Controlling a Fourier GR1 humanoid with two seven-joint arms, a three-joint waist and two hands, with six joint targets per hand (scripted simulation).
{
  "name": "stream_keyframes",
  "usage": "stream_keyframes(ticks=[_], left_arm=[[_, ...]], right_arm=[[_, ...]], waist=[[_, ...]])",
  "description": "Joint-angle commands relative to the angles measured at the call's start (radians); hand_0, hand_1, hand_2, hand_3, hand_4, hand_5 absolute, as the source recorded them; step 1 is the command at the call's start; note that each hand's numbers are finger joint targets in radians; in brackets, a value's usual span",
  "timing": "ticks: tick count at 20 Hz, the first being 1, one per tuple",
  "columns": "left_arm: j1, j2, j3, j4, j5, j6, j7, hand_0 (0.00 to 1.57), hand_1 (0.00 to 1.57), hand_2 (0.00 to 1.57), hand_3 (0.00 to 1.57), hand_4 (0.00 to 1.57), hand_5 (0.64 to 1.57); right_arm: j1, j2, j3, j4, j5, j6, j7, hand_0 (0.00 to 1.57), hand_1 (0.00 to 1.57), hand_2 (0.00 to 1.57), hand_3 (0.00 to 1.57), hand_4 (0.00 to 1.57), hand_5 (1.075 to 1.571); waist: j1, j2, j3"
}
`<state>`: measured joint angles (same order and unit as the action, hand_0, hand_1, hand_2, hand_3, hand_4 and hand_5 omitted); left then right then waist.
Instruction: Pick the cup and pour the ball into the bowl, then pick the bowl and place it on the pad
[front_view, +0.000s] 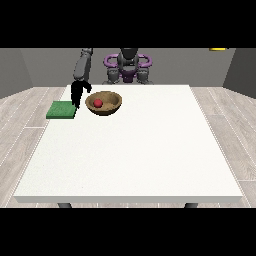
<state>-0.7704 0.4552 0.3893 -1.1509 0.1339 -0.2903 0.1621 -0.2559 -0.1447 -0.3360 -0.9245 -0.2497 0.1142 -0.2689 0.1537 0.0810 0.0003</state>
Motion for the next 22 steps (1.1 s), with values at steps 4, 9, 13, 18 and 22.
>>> stream_keyframes(ticks=[4,9,13,18,22], left_arm=[[0.072,0.065,0.039,-0.047,0.069,-0.044,-0.002,0.0,0.0,0.0,0.0,1.01,1.535],[0.034,0.168,0.096,-0.032,0.134,-0.107,0.005,0.0,0.0,0.0,0.0,1.02,1.536],[0.071,0.105,0.057,-0.108,0.115,-0.045,0.007,0.0,0.0,0.0,0.0,1.01,1.542],[0.064,0.139,0.075,-0.087,0.155,-0.081,0.008,0.0,0.0,0.0,0.0,1.02,1.536],[0.097,0.147,0.077,-0.11,0.171,-0.09,0.016,0.0,0.0,0.0,0.0,1.02,1.545]], right_arm=[[-0.069,0.005,0.002,0.164,0.007,0.008,-0.116,0.0,0.0,0.0,0.0,0.55,1.558],[-0.13,-0.054,-0.021,0.241,-0.002,0.054,-0.182,0.0,0.0,0.0,0.0,0.5,1.551],[-0.157,-0.039,-0.013,0.309,0.012,0.03,-0.209,0.0,0.0,0.0,0.0,0.45,1.544],[-0.185,0.051,0.024,0.294,0.033,-0.06,-0.229,0.0,0.0,0.0,0.0,0.44,1.547],[-0.205,0.041,-0.001,0.326,0.008,-0.056,-0.255,0.0,0.0,0.0,0.0,0.47,1.547]], waist=[[-0.021,0.039,0.0004],[-0.028,0.112,0.0003],[-0.005,0.125,0.0006],[-0.003,0.112,0.0003],[0.005,0.113,0.0005]])
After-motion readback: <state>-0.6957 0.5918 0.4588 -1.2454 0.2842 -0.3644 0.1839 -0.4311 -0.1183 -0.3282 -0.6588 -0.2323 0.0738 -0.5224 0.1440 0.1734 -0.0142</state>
